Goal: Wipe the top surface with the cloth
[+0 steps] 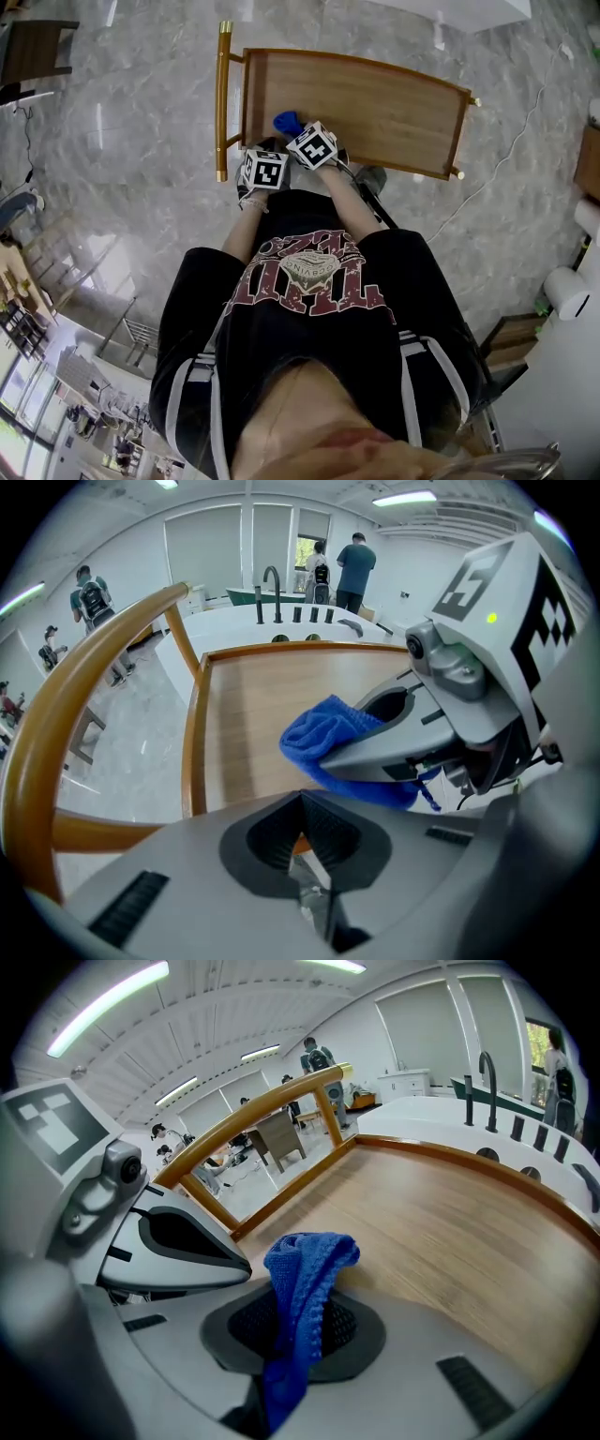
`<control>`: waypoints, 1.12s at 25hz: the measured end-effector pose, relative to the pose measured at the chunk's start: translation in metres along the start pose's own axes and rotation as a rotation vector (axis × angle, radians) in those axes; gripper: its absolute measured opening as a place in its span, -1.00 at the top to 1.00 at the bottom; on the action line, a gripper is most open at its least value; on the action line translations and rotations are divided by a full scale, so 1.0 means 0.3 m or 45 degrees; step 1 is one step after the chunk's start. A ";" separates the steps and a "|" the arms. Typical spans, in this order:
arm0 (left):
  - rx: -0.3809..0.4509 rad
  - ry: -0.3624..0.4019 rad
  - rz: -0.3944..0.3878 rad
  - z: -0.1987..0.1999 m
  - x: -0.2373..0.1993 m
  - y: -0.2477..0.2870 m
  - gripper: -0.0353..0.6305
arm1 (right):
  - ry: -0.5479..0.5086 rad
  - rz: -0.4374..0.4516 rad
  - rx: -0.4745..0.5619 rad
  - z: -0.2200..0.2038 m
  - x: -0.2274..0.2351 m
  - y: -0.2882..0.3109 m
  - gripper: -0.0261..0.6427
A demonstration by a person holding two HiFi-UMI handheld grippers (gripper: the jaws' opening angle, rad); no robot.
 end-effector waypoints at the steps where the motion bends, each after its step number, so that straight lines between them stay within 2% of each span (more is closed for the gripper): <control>1: 0.000 0.008 -0.002 0.005 0.006 0.001 0.75 | 0.004 -0.004 0.001 -0.002 0.005 -0.009 0.76; 28: -0.053 0.249 -0.094 0.090 0.186 0.068 0.75 | 0.121 -0.112 0.065 -0.136 0.111 -0.146 0.76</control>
Point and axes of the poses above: the fingertips, and each gripper's own axes: y forward along the fingers, x to its right, z out of its top, the point moved 4 cm from there along -y, backward along the fingers, and after that the axes turned 6 degrees about -x, right-handed, at the moved point
